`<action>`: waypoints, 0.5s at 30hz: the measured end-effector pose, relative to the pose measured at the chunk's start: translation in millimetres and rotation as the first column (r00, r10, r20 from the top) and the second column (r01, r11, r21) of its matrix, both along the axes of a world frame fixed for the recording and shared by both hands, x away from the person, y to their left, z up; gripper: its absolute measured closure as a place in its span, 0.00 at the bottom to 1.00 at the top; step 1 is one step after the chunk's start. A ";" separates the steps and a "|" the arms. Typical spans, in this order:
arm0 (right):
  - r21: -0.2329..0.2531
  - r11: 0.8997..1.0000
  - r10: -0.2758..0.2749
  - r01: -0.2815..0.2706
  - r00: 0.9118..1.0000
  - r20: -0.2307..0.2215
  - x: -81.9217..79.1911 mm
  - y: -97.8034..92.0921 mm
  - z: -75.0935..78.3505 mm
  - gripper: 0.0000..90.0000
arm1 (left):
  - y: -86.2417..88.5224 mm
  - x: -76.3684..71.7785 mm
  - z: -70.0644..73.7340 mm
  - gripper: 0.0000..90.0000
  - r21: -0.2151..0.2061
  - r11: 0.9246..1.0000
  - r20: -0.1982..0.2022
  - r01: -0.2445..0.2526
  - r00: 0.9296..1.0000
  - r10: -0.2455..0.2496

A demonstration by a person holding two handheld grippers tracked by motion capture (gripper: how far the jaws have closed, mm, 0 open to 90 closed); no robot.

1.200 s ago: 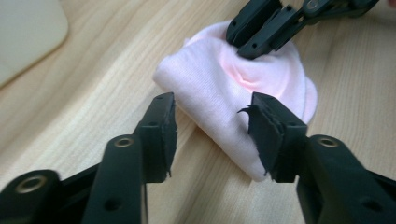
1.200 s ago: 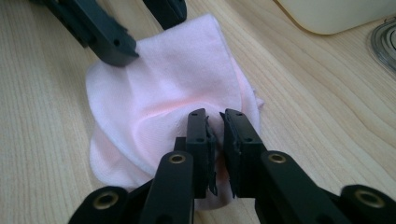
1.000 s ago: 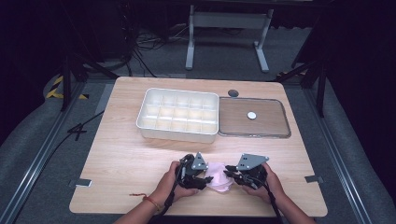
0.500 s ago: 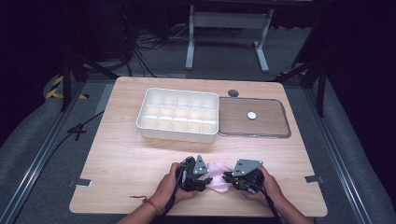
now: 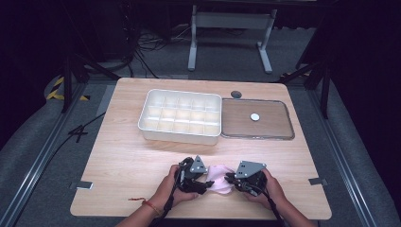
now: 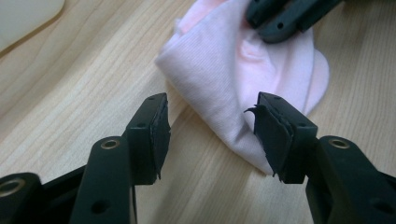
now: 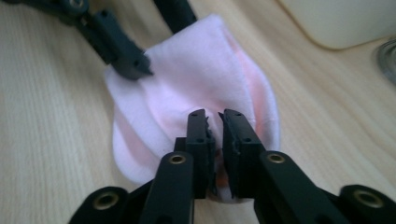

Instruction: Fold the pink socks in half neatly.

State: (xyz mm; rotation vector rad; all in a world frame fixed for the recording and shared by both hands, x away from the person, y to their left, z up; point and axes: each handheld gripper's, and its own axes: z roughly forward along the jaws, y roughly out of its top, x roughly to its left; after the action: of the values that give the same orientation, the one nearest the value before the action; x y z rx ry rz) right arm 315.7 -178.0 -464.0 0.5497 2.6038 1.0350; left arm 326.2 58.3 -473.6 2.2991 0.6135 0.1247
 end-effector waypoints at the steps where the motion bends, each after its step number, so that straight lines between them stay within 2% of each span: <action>1: 0.023 1.000 -0.014 0.014 1.000 0.010 0.3 -0.5 1.4 0.87 | 0.5 -0.2 0.2 0.50 0.004 1.000 -0.003 -0.005 1.000 0.005; 4: 0.052 0.997 -0.054 0.051 0.997 0.057 0.1 -4.5 6.2 0.88 | 1.1 0.1 0.2 0.50 0.006 1.000 -0.002 -0.007 1.000 0.007; 7: 0.075 0.997 -0.035 0.030 0.997 0.069 -2.3 -7.5 9.3 0.92 | 1.2 0.6 -1.0 0.49 0.003 1.000 -0.008 0.002 1.000 -0.002; 10: 0.040 0.999 0.017 -0.019 0.998 0.054 -4.2 -3.8 7.0 0.99 | 1.0 -0.7 -2.2 0.49 0.003 1.000 -0.001 0.009 1.000 -0.009; 13: -0.021 0.999 0.032 -0.032 0.999 0.032 -0.1 -0.4 -1.5 0.99 | 0.4 -1.2 -1.6 0.49 0.010 1.000 0.007 0.011 1.000 -0.011; 15: 0.002 0.999 0.033 -0.033 0.999 0.004 2.9 -2.3 -3.4 0.99 | 1.1 -1.1 -2.0 0.49 0.006 1.000 0.001 0.008 1.000 -0.008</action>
State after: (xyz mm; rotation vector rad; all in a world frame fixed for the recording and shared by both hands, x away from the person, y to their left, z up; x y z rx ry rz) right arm 318.6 -180.4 -467.4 0.5064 2.6170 1.0475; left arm 325.1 59.4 -475.6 2.3070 0.6038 0.1238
